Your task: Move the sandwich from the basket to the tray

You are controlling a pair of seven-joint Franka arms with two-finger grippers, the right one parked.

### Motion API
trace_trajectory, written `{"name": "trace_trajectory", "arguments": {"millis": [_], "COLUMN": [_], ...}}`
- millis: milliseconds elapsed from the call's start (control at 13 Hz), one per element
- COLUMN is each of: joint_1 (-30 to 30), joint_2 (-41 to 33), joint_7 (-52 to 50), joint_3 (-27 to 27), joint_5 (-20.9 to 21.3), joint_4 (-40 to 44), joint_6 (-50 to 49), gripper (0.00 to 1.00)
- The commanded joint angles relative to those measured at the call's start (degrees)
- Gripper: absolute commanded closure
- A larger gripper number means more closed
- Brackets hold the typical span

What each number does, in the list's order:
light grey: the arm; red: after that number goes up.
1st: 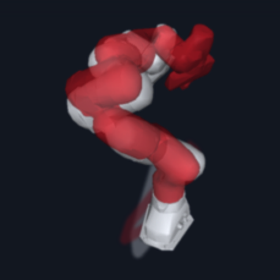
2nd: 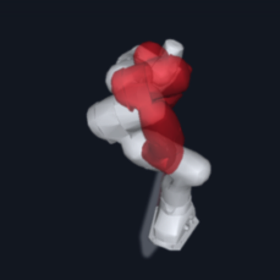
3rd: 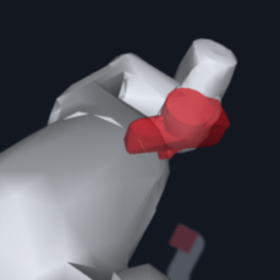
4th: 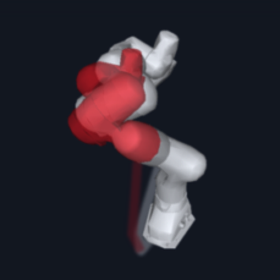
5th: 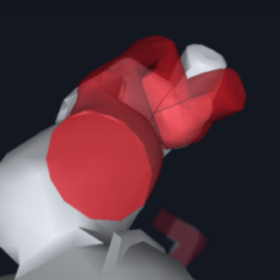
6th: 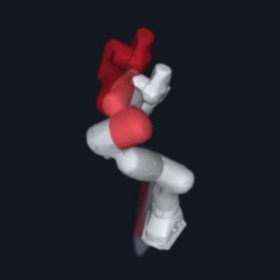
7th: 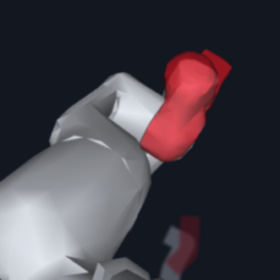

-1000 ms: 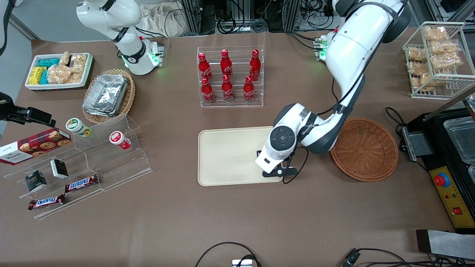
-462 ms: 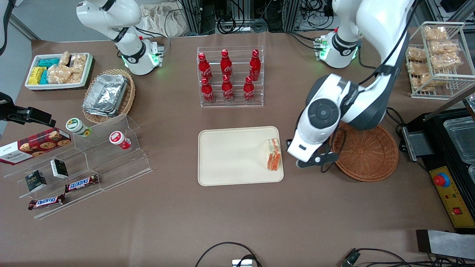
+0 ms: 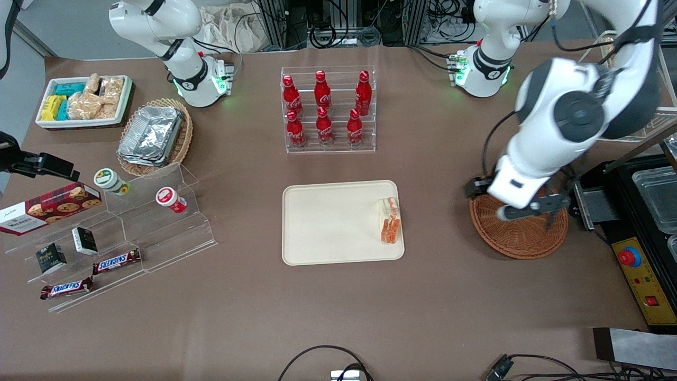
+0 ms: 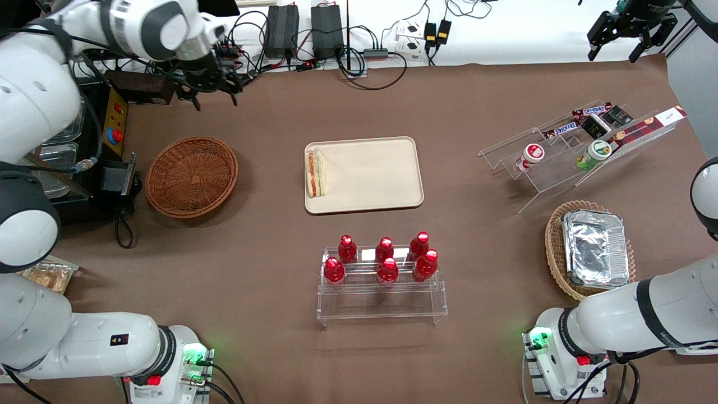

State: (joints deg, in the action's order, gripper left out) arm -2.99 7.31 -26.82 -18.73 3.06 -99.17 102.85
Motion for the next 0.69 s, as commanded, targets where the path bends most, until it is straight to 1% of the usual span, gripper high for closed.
{"name": "trace_trajectory", "arguments": {"millis": [0,231,385,538,615], "joint_1": [-4.8,-9.6,-12.1,-12.4,-12.3], "joint_2": [-2.9,-3.4,-2.6,-1.0,0.5], "joint_7": [8.5,17.0,21.4,24.3,24.1], "joint_3": [-0.3,-0.3,-0.3,-0.3,-0.4], "joint_5": [-1.6,-1.4,-1.5,-1.0,-0.9], "joint_4": [-2.2,-0.5,2.5,5.2,7.2], "joint_6": [-2.0,-5.6,-7.4,-9.7,-9.8], "gripper": [0.00,0.00,0.00,0.00,0.00]}}
